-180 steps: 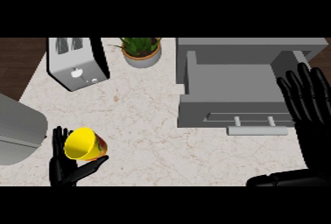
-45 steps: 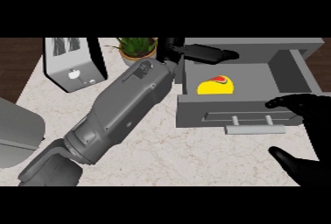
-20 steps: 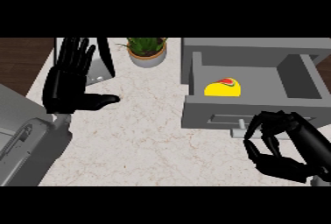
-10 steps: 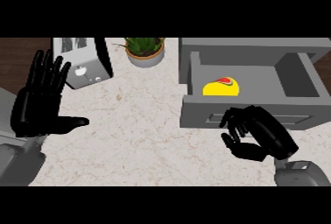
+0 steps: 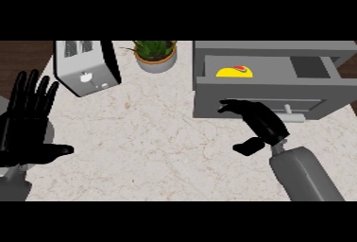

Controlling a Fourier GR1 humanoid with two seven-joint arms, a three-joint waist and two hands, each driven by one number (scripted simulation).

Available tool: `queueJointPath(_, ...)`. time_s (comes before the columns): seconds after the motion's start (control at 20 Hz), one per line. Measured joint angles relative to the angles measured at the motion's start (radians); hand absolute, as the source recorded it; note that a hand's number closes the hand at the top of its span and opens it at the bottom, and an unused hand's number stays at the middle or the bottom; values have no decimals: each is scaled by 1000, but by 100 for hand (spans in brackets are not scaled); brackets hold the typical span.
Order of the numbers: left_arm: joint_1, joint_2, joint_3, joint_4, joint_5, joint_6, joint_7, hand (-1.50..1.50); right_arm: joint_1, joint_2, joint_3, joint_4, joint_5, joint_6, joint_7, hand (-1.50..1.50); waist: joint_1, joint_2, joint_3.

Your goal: Pick up the cup, place it into the drawer and close the drawer

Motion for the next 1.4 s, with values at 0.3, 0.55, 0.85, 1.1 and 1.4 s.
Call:
queueJointPath(0.3,30,-18,52,42,-17,-87,-10,-150,-142,42,-59,306,30,-84,-104,-150,1,1,0)
queueJointPath(0.55,8,-27,86,82,-24,-133,0,-150,-301,44,-141,559,11,-111,-206,-150,9,2,-1)
queueJointPath(0.85,21,-40,100,75,-27,-172,10,-150,-453,5,-208,782,-9,-93,-340,-150,28,-3,-3)
queueJointPath(1.1,7,-47,103,67,-31,-172,26,-150,-535,-32,-236,902,-10,-63,-408,-150,42,1,-2)
queueJointPath(1.4,-5,-52,98,79,-50,-181,24,-150,-565,-50,-255,985,-16,-27,-473,-150,57,5,-2)
